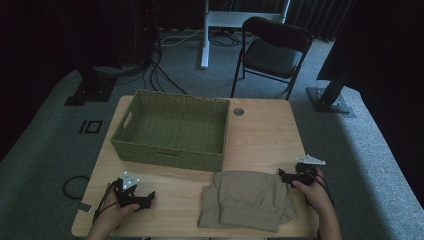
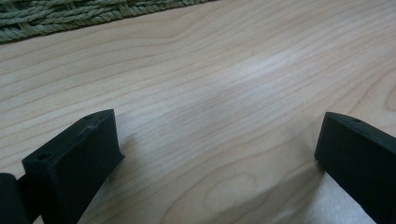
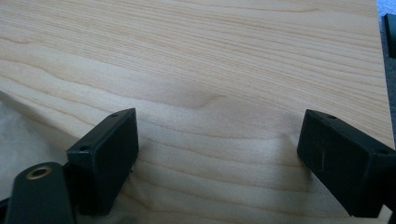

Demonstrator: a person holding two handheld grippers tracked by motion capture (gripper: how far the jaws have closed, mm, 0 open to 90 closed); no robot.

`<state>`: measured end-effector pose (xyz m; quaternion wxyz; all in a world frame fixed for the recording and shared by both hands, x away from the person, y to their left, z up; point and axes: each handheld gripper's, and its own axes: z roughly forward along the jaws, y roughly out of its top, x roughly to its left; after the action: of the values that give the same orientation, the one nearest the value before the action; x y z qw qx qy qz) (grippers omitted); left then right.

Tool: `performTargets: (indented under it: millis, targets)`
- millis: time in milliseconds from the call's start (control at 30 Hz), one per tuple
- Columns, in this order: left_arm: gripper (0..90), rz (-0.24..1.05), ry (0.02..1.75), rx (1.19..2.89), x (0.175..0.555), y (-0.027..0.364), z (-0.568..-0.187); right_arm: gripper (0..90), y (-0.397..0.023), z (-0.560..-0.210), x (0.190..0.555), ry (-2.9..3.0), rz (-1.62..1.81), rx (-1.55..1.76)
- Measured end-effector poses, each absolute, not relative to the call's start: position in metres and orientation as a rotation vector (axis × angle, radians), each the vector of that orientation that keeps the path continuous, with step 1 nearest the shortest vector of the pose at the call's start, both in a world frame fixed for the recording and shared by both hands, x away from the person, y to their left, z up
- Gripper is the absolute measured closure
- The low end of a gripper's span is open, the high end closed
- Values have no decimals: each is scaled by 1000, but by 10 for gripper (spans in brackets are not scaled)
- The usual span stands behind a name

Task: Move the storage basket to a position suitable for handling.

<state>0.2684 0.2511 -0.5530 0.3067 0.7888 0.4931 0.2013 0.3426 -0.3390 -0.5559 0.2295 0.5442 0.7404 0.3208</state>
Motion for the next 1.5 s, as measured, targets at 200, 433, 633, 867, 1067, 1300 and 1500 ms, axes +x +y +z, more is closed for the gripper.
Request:
performTargets:
  millis: [200, 433, 633, 867, 1067, 1300, 1500]
  targets:
    - [6, 509, 1242, 2114, 263, 259, -553, 122, -339, -556, 343, 2050, 888, 1486]
    - [18, 532, 1227, 2122, 260, 270, -552, 125, -339, -555, 344, 2047, 888, 1490]
    - [96, 545, 1246, 2086, 261, 282, -549, 127, -338, -548, 347, 2009, 933, 1508]
    - [96, 556, 1250, 2062, 264, 289, -546, 125, -331, -533, 352, 1981, 981, 1497]
    - [96, 575, 1248, 2049, 267, 291, -541, 124, -320, -519, 356, 1982, 993, 1458]
    - [96, 581, 1262, 2021, 270, 297, -533, 124, -312, -506, 357, 1984, 1026, 1422]
    - [96, 595, 1262, 1995, 273, 299, -526, 125, -299, -495, 357, 1979, 1066, 1407]
